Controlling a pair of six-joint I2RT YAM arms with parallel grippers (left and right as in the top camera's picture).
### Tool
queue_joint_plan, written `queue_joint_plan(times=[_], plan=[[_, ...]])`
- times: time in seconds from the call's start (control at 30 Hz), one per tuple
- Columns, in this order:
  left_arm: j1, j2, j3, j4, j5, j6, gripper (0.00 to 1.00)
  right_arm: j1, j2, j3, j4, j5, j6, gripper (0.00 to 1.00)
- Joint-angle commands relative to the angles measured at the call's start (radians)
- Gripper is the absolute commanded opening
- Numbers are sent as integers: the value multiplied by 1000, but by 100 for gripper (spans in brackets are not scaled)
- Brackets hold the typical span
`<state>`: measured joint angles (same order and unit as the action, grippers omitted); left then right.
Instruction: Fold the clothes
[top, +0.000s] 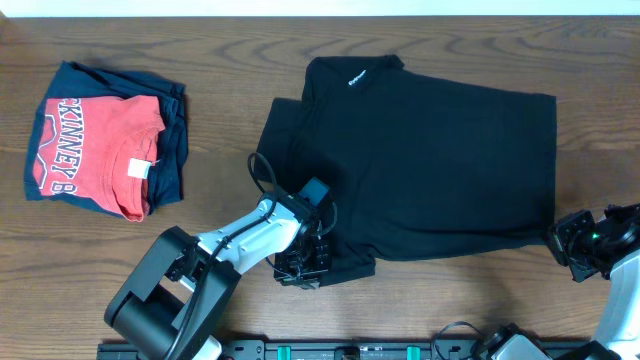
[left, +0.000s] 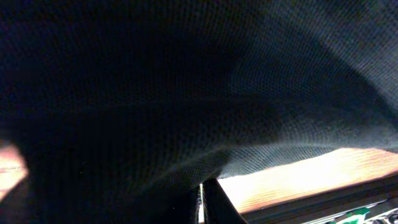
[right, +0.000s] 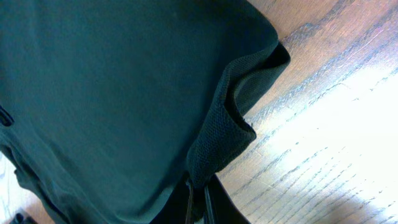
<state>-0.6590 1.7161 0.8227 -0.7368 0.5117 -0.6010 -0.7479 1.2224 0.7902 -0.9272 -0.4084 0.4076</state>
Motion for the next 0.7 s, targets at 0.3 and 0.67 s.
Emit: queue_joint_plan(times=[0.3, 0.67], plan=[[31, -224, 3, -172, -118, 71, 41, 0, 0, 19, 0, -15, -24, 6], [42, -225, -95, -78, -179, 73, 80, 0, 0, 19, 0, -14, -24, 7]])
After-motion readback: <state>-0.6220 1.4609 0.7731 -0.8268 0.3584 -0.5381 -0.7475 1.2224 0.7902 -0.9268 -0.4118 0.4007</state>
